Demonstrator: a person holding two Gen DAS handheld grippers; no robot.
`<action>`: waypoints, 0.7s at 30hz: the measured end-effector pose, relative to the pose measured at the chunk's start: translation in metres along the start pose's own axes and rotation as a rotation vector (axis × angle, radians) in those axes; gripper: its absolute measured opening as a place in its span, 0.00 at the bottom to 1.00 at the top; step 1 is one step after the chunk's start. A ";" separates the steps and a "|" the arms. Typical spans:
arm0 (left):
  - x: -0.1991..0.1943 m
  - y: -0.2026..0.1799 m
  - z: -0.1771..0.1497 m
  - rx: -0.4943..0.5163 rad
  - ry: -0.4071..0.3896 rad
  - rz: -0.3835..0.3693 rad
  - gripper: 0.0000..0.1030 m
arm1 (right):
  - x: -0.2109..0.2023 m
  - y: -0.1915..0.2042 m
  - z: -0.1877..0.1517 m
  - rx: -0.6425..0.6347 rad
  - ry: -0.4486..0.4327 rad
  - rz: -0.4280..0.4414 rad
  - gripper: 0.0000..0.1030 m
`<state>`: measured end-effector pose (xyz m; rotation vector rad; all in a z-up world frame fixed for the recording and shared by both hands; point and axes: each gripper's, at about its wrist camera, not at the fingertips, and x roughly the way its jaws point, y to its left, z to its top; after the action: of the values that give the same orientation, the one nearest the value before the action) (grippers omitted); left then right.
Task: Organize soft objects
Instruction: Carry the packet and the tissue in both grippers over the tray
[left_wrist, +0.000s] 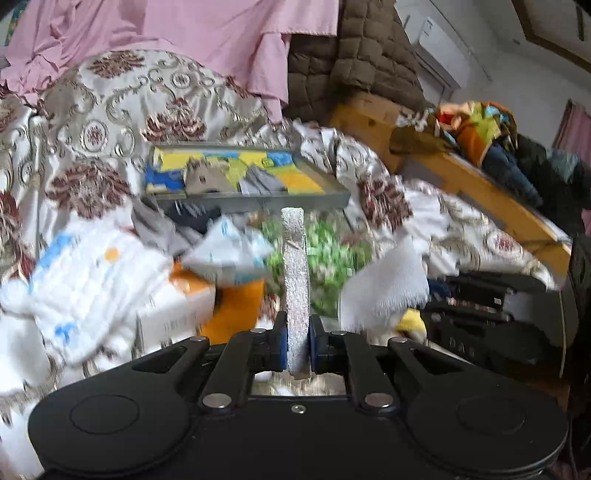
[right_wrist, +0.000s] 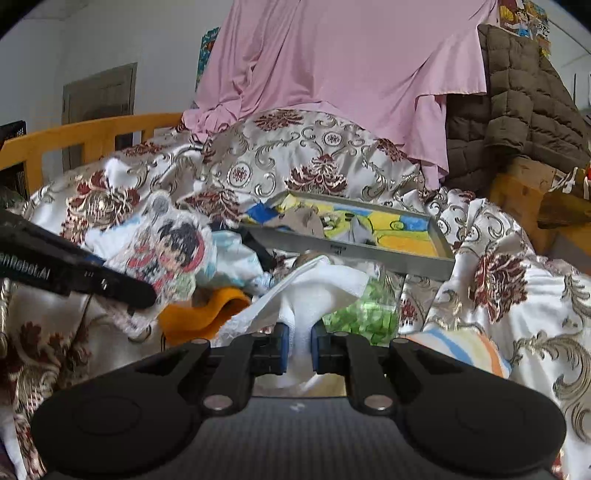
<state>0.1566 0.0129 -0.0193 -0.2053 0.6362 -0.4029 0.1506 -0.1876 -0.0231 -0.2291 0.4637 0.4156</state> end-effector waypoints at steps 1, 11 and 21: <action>0.000 0.001 0.007 -0.010 -0.008 -0.007 0.11 | 0.001 -0.002 0.004 0.000 0.000 0.002 0.13; 0.039 0.031 0.109 -0.008 -0.103 0.000 0.11 | 0.048 -0.031 0.085 -0.016 -0.028 0.020 0.13; 0.133 0.101 0.183 -0.062 -0.087 0.101 0.11 | 0.158 -0.073 0.135 0.068 -0.007 0.000 0.14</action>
<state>0.3962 0.0591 0.0228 -0.2473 0.5709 -0.2757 0.3628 -0.1587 0.0276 -0.1621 0.4697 0.3995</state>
